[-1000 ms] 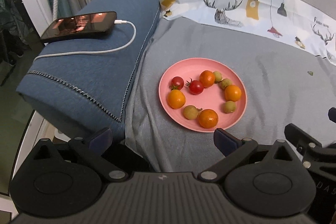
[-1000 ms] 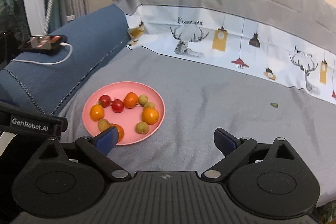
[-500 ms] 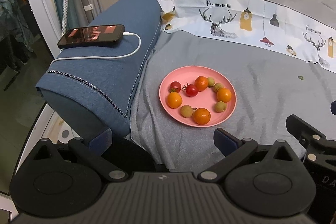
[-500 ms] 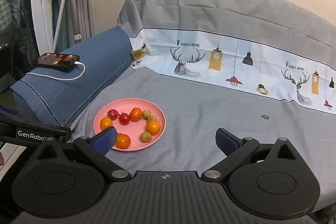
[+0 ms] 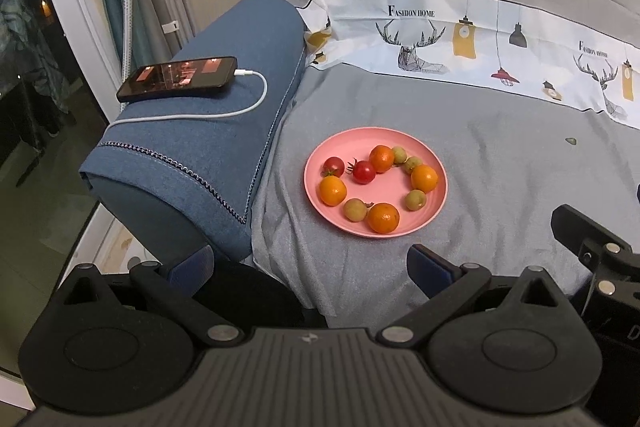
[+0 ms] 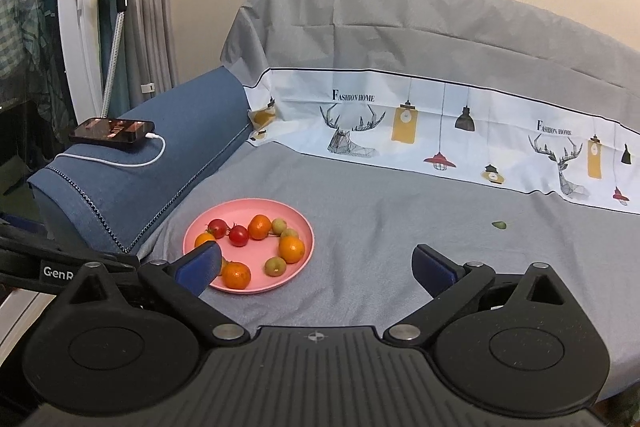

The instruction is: Organize fruits

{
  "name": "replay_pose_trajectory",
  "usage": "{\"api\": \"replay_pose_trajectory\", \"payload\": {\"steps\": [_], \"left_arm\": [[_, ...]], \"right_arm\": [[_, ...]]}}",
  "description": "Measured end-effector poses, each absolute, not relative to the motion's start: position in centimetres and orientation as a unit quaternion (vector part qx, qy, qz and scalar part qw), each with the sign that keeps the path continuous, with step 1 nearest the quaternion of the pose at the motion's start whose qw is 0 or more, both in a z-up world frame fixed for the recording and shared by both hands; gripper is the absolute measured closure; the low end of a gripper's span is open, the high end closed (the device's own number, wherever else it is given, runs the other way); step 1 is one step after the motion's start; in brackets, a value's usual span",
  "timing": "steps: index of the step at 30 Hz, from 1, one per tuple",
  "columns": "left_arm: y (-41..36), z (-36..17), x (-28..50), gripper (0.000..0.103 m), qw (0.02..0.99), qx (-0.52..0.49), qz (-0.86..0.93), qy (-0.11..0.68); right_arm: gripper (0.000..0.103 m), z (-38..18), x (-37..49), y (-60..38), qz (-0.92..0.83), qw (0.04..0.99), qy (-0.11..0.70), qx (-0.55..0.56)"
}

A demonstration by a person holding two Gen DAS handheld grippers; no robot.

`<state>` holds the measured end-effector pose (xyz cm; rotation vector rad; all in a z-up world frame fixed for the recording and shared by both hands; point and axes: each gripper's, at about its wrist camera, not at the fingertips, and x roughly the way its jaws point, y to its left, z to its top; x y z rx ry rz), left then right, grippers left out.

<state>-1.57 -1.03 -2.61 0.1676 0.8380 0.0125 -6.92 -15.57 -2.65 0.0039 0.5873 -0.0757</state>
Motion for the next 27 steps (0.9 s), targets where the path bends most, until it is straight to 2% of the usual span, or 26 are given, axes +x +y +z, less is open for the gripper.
{"api": "replay_pose_trajectory", "payload": {"steps": [27], "left_arm": [[-1.02,-2.92,-1.56,0.000,0.907,0.088,0.009,0.411]], "right_arm": [[0.001,-2.84,-6.87,-15.66,-0.032,0.955,0.294,0.009]]}}
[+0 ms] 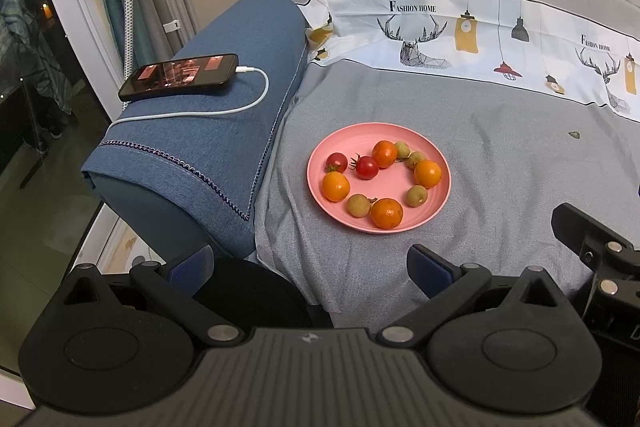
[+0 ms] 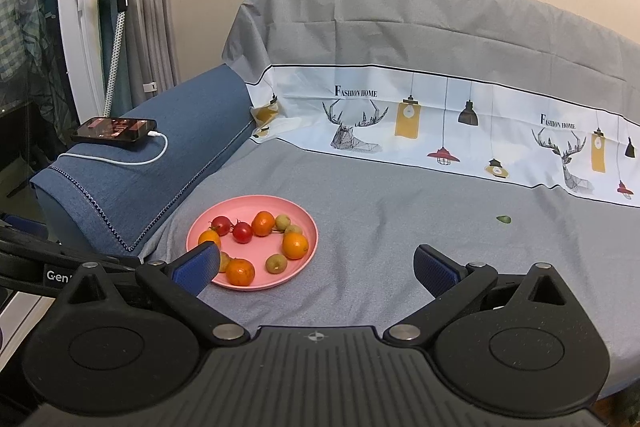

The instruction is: Organize fruits

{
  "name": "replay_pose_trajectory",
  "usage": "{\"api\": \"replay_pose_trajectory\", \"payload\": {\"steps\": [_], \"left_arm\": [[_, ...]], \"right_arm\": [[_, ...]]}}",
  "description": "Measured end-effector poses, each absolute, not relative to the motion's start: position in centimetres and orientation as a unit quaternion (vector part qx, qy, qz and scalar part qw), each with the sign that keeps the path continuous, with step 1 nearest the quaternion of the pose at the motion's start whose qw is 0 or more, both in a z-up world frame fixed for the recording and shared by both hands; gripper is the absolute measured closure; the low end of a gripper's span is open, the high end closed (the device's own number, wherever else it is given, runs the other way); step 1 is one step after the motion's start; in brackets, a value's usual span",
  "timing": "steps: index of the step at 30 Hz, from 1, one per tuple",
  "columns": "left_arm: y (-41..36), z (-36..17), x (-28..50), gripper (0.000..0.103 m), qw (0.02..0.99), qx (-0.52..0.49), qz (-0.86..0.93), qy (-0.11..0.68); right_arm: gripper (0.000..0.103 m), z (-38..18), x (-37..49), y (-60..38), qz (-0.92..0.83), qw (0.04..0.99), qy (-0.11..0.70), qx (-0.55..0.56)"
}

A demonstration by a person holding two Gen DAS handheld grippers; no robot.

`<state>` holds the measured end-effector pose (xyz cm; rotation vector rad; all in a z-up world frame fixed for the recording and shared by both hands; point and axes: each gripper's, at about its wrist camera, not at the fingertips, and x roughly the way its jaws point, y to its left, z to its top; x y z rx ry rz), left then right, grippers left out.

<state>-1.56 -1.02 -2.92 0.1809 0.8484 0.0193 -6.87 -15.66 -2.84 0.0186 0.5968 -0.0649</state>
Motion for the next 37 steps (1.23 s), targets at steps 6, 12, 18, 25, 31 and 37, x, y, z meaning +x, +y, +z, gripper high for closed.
{"api": "replay_pose_trajectory", "payload": {"steps": [6,12,18,25,31,37], "left_arm": [[-1.02,-2.94,-1.59,0.000,0.907,0.088,0.009,0.411],[-1.00,-2.97,-1.58,0.000,0.907,0.088,0.010,0.411],[-1.02,-2.95,-1.58,0.000,0.907,0.088,0.009,0.411],[-0.93,-3.01,-1.60,0.000,0.907,0.089,0.010,0.411],[-0.55,-3.21,-1.60,0.000,0.907,0.091,0.013,0.412],[-0.82,-3.15,-1.57,0.000,0.908,0.093,0.017,0.409]], "right_arm": [[0.001,-2.90,-6.84,-15.61,-0.030,0.955,0.295,0.011],[0.001,-2.90,-6.84,-15.61,-0.031,0.955,0.295,0.012],[0.001,-2.90,-6.86,-15.64,-0.031,0.955,0.295,0.012],[0.001,-2.91,-6.85,-15.65,-0.031,0.955,0.295,0.012],[0.001,-2.90,-6.83,-15.66,-0.031,0.955,0.295,0.012],[0.001,-3.04,-6.82,-15.65,-0.030,0.954,0.297,0.013]]}}
